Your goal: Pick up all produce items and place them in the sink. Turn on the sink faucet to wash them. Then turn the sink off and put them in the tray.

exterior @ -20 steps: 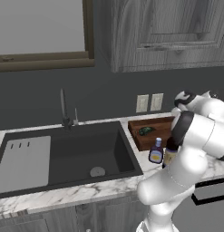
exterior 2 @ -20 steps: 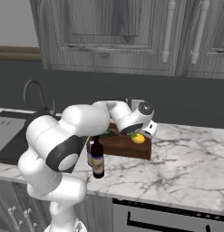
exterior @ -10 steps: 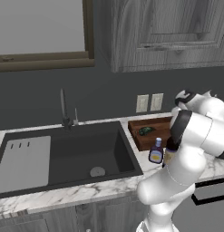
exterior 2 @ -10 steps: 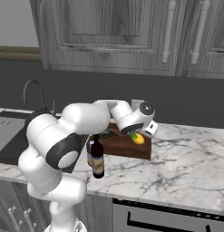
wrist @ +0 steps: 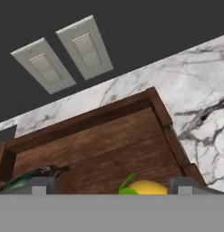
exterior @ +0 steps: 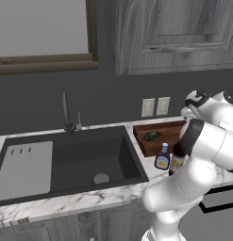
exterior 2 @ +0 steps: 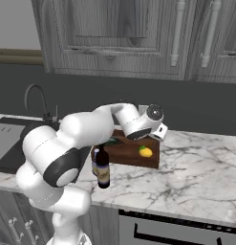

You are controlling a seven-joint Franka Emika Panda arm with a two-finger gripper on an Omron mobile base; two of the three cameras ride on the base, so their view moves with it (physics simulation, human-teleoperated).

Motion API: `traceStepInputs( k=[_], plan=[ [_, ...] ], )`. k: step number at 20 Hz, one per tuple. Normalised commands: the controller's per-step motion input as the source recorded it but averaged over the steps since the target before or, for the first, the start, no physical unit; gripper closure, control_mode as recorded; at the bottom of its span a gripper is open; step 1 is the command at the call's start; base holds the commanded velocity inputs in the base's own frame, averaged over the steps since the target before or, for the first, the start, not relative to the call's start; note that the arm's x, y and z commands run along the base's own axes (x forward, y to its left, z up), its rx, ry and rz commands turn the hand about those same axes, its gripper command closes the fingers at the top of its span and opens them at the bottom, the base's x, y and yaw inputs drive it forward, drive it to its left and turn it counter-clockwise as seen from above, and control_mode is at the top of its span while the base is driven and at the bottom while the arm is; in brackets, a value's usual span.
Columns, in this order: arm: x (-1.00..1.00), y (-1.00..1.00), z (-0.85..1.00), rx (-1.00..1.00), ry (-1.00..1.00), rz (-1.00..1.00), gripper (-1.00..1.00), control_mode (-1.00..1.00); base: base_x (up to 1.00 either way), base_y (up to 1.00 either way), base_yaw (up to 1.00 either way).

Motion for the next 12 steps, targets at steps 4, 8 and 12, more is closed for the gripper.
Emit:
traceStepInputs(
  k=[4,8,12],
  plan=[
    [-0.17,0.00,0.23,-0.03,-0.06,0.00,-1.00,-1.00,0.00,0.00,0.00],
    [-0.35,0.00,0.21,-0.01,-0.04,0.00,-1.00,-1.00,0.00,0.00,0.00],
    [-0.46,0.00,0.26,-0.01,-0.04,0.00,-1.00,-1.00,0.00,0.00,0.00]
  ],
)
